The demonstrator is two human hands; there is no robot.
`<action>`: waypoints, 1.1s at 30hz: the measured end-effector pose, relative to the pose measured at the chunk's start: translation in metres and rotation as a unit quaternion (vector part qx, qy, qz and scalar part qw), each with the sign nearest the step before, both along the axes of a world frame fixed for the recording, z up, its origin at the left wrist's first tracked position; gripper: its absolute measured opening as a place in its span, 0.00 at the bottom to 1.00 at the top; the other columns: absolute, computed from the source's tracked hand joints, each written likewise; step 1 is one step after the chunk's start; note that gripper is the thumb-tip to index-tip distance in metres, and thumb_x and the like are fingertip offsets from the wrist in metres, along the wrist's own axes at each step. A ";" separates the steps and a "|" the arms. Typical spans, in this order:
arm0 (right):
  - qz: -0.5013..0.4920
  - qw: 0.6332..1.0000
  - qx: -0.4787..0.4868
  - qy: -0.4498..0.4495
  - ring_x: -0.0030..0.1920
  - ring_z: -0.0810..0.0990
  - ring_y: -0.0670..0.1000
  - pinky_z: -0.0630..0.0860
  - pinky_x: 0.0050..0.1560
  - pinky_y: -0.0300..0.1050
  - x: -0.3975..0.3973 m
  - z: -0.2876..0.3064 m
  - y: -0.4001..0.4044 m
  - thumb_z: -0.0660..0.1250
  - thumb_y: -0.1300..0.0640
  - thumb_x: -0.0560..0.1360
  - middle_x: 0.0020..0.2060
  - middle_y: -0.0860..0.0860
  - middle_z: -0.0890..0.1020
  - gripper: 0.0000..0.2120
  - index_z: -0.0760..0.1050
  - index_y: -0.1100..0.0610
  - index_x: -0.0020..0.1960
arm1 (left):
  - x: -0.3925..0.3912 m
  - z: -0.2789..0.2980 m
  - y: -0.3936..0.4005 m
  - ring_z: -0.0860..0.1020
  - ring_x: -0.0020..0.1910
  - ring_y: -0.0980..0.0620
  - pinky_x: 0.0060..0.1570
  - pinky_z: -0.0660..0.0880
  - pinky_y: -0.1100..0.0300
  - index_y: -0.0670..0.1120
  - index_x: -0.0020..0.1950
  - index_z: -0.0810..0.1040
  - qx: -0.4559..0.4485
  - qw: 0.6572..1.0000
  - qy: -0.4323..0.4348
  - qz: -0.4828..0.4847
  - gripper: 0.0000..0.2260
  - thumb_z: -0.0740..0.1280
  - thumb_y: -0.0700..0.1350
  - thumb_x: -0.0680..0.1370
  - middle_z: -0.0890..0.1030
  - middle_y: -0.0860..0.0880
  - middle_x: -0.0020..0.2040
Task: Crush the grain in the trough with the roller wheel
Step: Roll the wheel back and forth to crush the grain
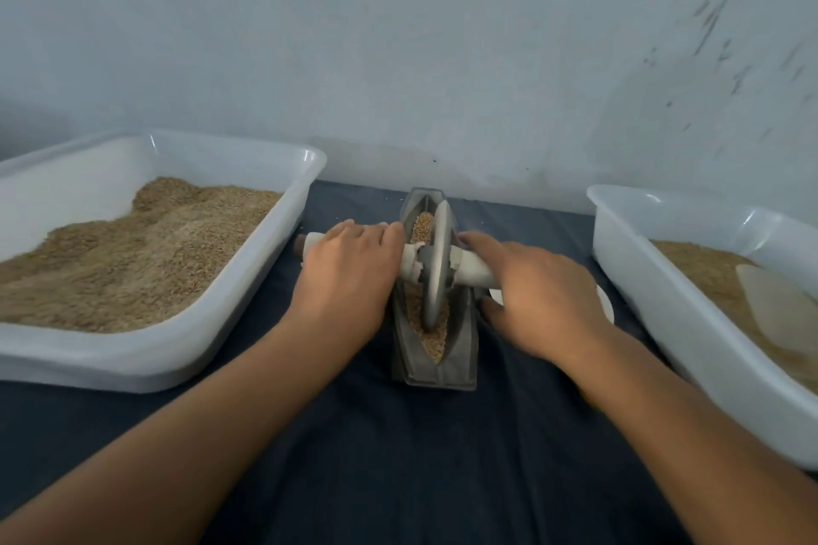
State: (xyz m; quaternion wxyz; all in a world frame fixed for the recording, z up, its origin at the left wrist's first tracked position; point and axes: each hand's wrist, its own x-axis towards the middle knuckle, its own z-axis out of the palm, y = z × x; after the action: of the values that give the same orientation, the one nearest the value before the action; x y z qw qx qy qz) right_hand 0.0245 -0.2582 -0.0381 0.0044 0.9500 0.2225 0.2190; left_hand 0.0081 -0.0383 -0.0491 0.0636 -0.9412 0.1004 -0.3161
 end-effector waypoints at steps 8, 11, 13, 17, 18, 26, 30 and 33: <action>-0.015 0.999 -0.015 -0.027 0.50 0.82 0.53 0.55 0.31 0.42 0.015 0.000 0.008 0.69 0.46 0.74 0.53 0.42 0.82 0.29 0.64 0.37 0.72 | 0.011 -0.006 0.005 0.78 0.49 0.53 0.45 0.66 0.61 0.54 0.60 0.69 -0.010 0.999 0.022 0.023 0.21 0.74 0.47 0.71 0.80 0.55 0.52; -0.031 0.999 -0.026 -0.016 0.51 0.82 0.53 0.54 0.31 0.44 0.037 0.003 0.012 0.69 0.46 0.75 0.54 0.42 0.82 0.29 0.63 0.37 0.72 | 0.026 -0.006 0.008 0.78 0.44 0.53 0.37 0.62 0.60 0.54 0.56 0.70 -0.010 0.998 0.031 0.054 0.16 0.73 0.47 0.73 0.80 0.55 0.46; -0.037 0.999 -0.029 -0.009 0.53 0.82 0.53 0.59 0.34 0.45 0.052 0.004 0.014 0.69 0.46 0.74 0.57 0.43 0.82 0.32 0.61 0.37 0.74 | 0.039 -0.005 0.008 0.78 0.41 0.52 0.34 0.62 0.58 0.54 0.56 0.71 -0.009 0.997 0.040 0.064 0.15 0.72 0.46 0.74 0.79 0.55 0.44; -0.048 0.999 -0.006 0.018 0.56 0.82 0.53 0.67 0.38 0.47 0.079 0.001 0.017 0.71 0.47 0.72 0.59 0.42 0.81 0.35 0.60 0.36 0.75 | 0.063 0.001 0.005 0.78 0.39 0.50 0.28 0.58 0.58 0.52 0.59 0.70 0.013 0.996 0.036 0.076 0.16 0.71 0.45 0.75 0.79 0.53 0.44; -0.050 0.998 -0.005 0.023 0.56 0.81 0.53 0.68 0.39 0.48 0.084 0.002 0.017 0.72 0.47 0.72 0.60 0.42 0.81 0.36 0.59 0.36 0.75 | 0.068 0.002 0.005 0.79 0.39 0.50 0.28 0.58 0.57 0.51 0.59 0.70 0.026 0.996 0.031 0.082 0.16 0.71 0.44 0.75 0.80 0.52 0.44; -0.035 0.995 -0.052 0.076 0.58 0.79 0.57 0.68 0.42 0.48 0.123 0.020 0.020 0.73 0.48 0.70 0.61 0.47 0.80 0.40 0.59 0.37 0.77 | 0.102 0.003 0.011 0.81 0.48 0.42 0.36 0.69 0.52 0.50 0.69 0.66 -0.021 0.995 0.073 0.064 0.22 0.69 0.45 0.77 0.81 0.47 0.51; -0.044 0.994 -0.046 0.089 0.59 0.79 0.56 0.68 0.42 0.48 0.128 0.022 0.021 0.73 0.47 0.71 0.61 0.47 0.80 0.38 0.60 0.35 0.76 | 0.105 0.007 0.011 0.81 0.49 0.43 0.37 0.68 0.53 0.50 0.69 0.66 -0.022 0.996 0.071 0.054 0.22 0.69 0.45 0.77 0.81 0.47 0.53; -0.059 0.994 -0.032 0.091 0.57 0.80 0.56 0.68 0.40 0.47 0.120 0.017 0.018 0.72 0.45 0.71 0.59 0.47 0.82 0.37 0.59 0.34 0.76 | 0.099 0.006 0.008 0.81 0.46 0.44 0.34 0.66 0.54 0.49 0.67 0.67 -0.003 0.997 0.049 0.064 0.20 0.69 0.43 0.77 0.81 0.48 0.49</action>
State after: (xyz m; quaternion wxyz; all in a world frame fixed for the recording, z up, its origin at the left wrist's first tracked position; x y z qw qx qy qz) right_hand 0.1448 -0.2401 -0.0213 0.0275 0.9769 0.1724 0.1233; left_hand 0.1070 -0.0308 -0.0428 0.0758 -0.9604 0.0415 -0.2648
